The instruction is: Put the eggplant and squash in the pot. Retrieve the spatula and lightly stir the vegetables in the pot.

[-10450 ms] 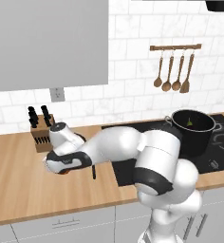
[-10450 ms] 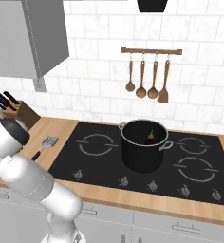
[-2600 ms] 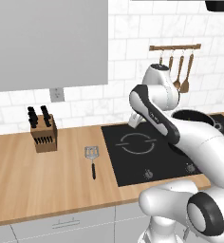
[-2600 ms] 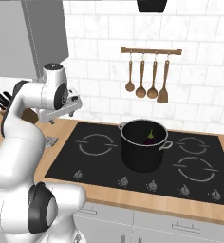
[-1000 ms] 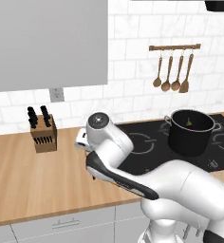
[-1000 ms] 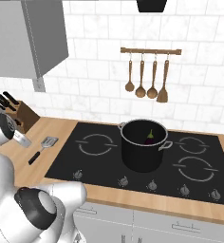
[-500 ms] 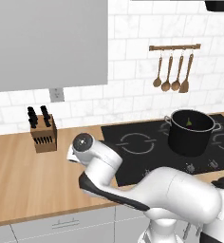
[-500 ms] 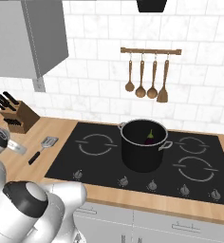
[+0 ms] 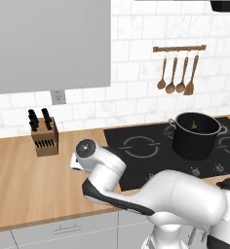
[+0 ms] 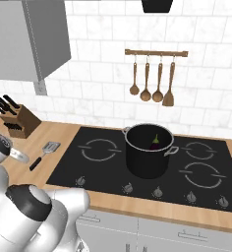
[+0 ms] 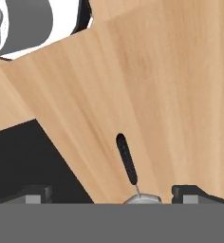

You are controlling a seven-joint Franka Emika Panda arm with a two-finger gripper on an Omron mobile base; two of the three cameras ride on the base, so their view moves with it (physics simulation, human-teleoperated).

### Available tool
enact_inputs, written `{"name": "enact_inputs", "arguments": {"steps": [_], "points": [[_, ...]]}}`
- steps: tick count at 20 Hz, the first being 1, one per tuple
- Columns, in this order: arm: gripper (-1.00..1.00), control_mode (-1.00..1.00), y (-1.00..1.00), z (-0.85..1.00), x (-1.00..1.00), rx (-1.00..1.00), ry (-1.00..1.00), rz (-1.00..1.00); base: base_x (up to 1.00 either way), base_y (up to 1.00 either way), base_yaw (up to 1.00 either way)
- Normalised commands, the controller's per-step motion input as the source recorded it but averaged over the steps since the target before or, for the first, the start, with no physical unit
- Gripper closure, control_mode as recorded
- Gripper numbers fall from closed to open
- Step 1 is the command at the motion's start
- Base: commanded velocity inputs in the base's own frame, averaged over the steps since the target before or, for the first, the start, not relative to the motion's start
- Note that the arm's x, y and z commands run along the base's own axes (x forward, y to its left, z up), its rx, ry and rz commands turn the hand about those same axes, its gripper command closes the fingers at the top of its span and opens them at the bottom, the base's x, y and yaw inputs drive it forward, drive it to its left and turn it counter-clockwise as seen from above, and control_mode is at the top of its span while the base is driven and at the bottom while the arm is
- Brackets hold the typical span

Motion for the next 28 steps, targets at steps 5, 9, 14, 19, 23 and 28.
{"name": "enact_inputs", "arguments": {"steps": [5,9,14,19,23,28], "points": [[-1.00,-1.00,-0.14,-0.49,0.23,0.00,0.11,0.10,0.00,0.00,0.00],[-1.00,-1.00,-0.01,-0.36,0.13,0.00,0.01,0.08,0.00,0.00,0.00],[-1.00,-1.00,0.00,-0.36,0.07,0.00,0.00,0.02,0.00,0.00,0.00],[-1.00,-1.00,0.00,-0.22,0.27,0.00,0.00,0.00,0.00,0.00,0.00],[-1.00,-1.00,0.00,-0.28,0.15,0.00,0.00,0.00,0.00,0.00,0.00],[-1.00,-1.00,0.08,-0.21,0.13,0.00,0.00,0.00,0.00,0.00,0.00]]}}
